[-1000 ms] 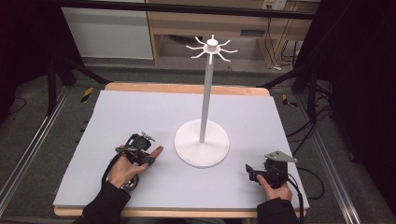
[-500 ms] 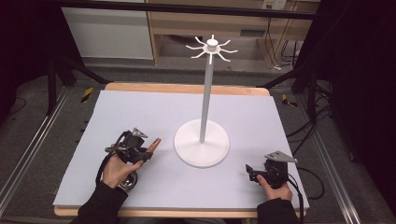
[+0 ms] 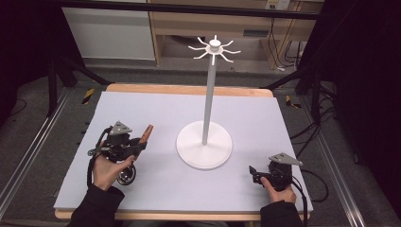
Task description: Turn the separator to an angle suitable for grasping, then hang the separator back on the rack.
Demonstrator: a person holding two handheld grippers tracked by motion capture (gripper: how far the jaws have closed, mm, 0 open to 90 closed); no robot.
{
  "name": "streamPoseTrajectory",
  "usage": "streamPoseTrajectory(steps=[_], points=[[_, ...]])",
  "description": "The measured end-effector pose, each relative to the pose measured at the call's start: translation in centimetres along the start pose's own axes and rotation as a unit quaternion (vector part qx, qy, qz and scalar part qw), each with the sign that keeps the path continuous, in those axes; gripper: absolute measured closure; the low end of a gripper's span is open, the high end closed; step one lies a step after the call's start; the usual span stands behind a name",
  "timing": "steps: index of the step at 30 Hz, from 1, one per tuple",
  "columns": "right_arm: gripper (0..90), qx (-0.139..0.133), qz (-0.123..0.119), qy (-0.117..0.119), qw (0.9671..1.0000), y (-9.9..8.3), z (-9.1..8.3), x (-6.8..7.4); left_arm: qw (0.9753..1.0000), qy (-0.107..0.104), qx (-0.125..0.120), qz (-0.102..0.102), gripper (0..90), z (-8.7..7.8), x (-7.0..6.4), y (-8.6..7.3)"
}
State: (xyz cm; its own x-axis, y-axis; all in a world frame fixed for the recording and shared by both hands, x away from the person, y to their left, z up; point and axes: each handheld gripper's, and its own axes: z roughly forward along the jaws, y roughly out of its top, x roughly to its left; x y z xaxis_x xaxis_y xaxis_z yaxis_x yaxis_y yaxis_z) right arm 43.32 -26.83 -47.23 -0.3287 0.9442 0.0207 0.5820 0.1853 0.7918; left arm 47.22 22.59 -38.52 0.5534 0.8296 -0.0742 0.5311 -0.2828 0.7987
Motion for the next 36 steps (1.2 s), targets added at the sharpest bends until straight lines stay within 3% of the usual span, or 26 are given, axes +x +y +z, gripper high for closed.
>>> streamPoseTrajectory(steps=[6, 13, 18, 22, 23, 36], points=[[6.6, -0.002, -0.001, -0.003, 1.0, 0.0, 0.0, 0.0, 0.9985, -0.001, -0.054, -0.006, 67.6, -1.1, 0.0, 0.1], [6.6, -0.004, -0.004, -0.003, 1.0, 0.0, 0.0, 0.0, 0.9946, -0.006, -0.104, -0.004, 67.5, -2.6, -0.5, 0.4], [6.6, -0.004, -0.002, 0.0, 1.0, 0.0, 0.0, 0.0, 0.989, -0.006, -0.147, -0.009, 67.5, -3.6, -1.0, 0.4], [6.4, -0.005, 0.001, -0.003, 1.0, 0.1, 0.0, 0.0, 0.9856, -0.011, -0.168, -0.006, 67.5, -4.0, -1.6, 0.7], [6.5, -0.005, 0.001, -0.003, 1.0, 0.1, 0.0, 0.0, 0.9837, -0.008, -0.18, -0.005, 67.5, -4.1, -1.7, 0.7], [6.4, -0.009, -0.003, 0.0, 1.0, 0.0, 0.0, 0.0, 0.9782, -0.027, -0.206, -0.009, 67.5, -4.2, -2.7, 3.0]])
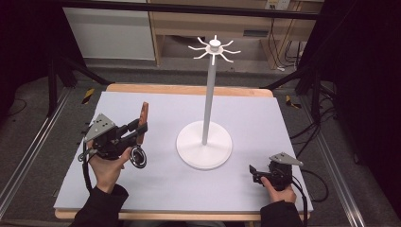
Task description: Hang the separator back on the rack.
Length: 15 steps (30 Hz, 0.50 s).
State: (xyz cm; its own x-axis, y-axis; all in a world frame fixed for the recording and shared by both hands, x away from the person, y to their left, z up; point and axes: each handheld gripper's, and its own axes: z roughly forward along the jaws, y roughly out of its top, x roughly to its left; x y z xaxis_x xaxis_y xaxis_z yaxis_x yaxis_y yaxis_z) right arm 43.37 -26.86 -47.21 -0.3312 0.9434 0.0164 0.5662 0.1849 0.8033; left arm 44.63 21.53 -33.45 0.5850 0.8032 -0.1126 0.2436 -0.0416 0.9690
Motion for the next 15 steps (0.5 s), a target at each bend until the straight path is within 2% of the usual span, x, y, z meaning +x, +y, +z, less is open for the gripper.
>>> streamPoseTrajectory(steps=[6, 9, 15], points=[[6.3, 0.001, 0.004, 0.001, 1.0, 0.0, -0.1, 0.0, 0.9998, -0.005, -0.017, 0.006, 67.5, 0.1, -0.6, 1.5], [6.3, 0.002, 0.004, 0.0, 1.0, 0.0, -0.1, 0.0, 0.9996, -0.001, -0.024, 0.013, 67.5, 0.2, -0.8, 2.2], [6.4, 0.001, 0.0, -0.003, 1.0, 0.1, 0.1, 0.0, 0.9995, -0.007, -0.031, 0.009, 67.5, 0.1, -0.5, 3.4]])
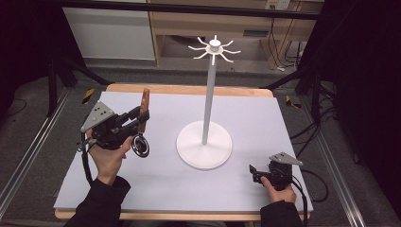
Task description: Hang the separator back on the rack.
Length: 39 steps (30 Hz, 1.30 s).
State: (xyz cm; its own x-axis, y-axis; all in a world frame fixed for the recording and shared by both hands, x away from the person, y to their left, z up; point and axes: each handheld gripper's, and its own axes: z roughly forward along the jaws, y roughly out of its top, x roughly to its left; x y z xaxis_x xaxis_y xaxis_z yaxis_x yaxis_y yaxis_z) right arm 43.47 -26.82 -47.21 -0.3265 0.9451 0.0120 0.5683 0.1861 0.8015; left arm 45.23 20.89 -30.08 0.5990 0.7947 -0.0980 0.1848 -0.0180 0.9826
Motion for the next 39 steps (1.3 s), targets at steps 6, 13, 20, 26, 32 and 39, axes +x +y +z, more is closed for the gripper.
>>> streamPoseTrajectory(steps=[6, 13, 20, 26, 32, 39], points=[[6.3, 0.002, 0.001, -0.001, 1.0, 0.0, 0.0, 0.1, 0.9998, -0.01, -0.015, 0.011, 67.5, 0.2, -0.8, 1.9], [6.3, 0.001, 0.001, 0.001, 1.0, 0.0, 0.0, 0.1, 0.9991, -0.024, -0.025, 0.026, 67.4, 0.4, -2.3, 3.9], [6.3, 0.0, 0.0, 0.0, 1.0, 0.0, 0.0, 0.1, 0.9983, -0.038, -0.03, 0.034, 67.5, 0.8, -3.5, 5.3], [6.2, 0.0, 0.0, 0.001, 1.0, 0.1, 0.0, 0.0, 0.9977, -0.045, -0.033, 0.038, 67.5, 1.2, -4.1, 6.0], [6.2, 0.002, 0.001, 0.001, 1.0, 0.0, 0.0, 0.1, 0.9974, -0.05, -0.036, 0.037, 67.4, 1.7, -4.5, 6.4], [6.2, 0.001, 0.001, 0.001, 1.0, 0.1, 0.1, 0.0, 0.9966, -0.058, -0.042, 0.039, 67.5, 2.0, -5.2, 7.1]])
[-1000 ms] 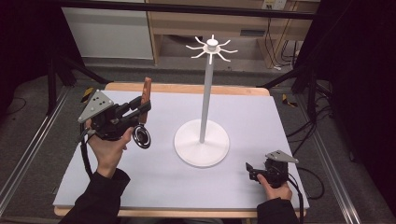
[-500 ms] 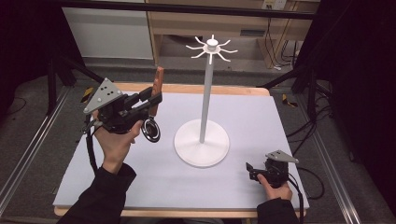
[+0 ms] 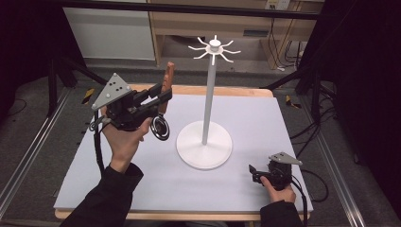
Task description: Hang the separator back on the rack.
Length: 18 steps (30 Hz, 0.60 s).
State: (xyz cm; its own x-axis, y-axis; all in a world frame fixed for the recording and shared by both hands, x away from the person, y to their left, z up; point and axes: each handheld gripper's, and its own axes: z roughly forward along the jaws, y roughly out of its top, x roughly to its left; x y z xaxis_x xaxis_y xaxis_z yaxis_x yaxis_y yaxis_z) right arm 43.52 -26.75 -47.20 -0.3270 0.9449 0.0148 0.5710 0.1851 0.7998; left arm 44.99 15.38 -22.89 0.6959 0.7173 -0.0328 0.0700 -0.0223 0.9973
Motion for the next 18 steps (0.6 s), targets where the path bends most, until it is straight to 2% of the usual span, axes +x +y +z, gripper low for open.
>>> streamPoseTrajectory(steps=[2, 6, 18], points=[[6.2, 0.0, 0.001, 0.0, 1.0, 0.0, 0.0, 0.0, 1.0, -0.003, -0.003, -0.001, 67.4, 0.2, -0.2, 0.2], [6.2, 0.0, 0.0, -0.001, 1.0, 0.0, 0.0, 0.0, 0.9999, -0.005, -0.006, 0.009, 67.4, 0.7, -0.7, 0.7], [6.2, 0.0, 0.003, 0.001, 1.0, 0.0, 0.0, 0.0, 0.9998, -0.016, -0.007, 0.011, 67.4, 1.6, -1.7, 1.8]])
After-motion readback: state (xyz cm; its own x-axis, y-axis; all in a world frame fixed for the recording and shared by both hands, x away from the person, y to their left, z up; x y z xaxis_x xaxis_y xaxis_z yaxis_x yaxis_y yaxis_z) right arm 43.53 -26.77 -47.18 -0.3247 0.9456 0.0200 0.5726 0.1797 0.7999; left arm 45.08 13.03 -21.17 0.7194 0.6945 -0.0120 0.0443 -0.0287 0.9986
